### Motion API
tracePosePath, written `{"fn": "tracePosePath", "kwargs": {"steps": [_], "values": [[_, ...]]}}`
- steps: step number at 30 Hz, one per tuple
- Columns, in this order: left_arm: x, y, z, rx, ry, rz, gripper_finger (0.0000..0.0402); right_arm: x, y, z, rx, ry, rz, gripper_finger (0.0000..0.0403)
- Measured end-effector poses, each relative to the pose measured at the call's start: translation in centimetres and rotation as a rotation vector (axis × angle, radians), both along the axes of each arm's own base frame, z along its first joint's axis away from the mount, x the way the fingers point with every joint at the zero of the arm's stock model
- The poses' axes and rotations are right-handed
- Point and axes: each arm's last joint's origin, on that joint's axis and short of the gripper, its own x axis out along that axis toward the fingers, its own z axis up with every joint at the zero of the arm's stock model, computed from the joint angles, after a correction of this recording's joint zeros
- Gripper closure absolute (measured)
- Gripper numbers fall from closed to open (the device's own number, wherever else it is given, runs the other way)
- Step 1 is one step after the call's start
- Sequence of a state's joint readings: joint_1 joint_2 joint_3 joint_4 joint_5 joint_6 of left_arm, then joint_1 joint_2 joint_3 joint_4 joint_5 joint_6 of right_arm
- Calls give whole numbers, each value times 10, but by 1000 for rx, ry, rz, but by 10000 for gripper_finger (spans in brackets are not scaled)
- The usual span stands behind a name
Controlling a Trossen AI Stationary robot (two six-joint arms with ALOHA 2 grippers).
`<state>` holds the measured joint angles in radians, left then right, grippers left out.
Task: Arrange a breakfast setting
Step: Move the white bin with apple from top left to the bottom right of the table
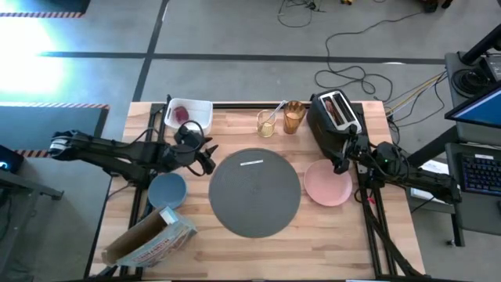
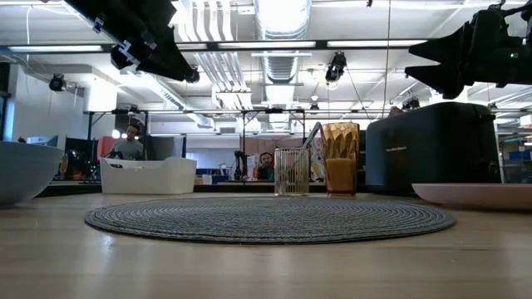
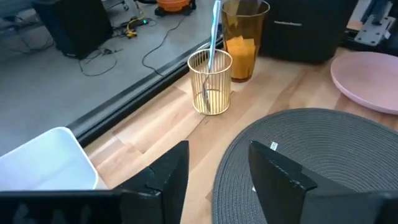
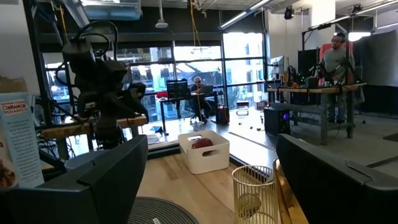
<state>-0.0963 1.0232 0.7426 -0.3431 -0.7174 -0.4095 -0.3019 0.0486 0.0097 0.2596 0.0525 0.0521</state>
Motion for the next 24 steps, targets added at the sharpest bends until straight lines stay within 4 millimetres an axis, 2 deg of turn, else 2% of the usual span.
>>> {"fn": "tracePosePath", "kwargs": {"steps": [3, 7, 10, 13, 17, 24], "values": [[1, 0, -1, 18, 17, 0, 238, 0, 0, 0, 0, 0, 0, 58], [2, 4, -3, 128, 117, -34, 227, 0, 0, 0, 0, 0, 0, 57], [2, 13, -9, 81, 176, -64, 224, 0, 0, 0, 0, 0, 0, 57], [1, 33, -17, -69, 251, -66, 223, 0, 0, 0, 0, 0, 0, 58], [6, 70, -19, -216, 298, -44, 223, 0, 0, 0, 0, 0, 0, 57], [13, 125, -27, -315, 524, 13, 226, 0, 0, 0, 0, 0, 0, 57]]}}
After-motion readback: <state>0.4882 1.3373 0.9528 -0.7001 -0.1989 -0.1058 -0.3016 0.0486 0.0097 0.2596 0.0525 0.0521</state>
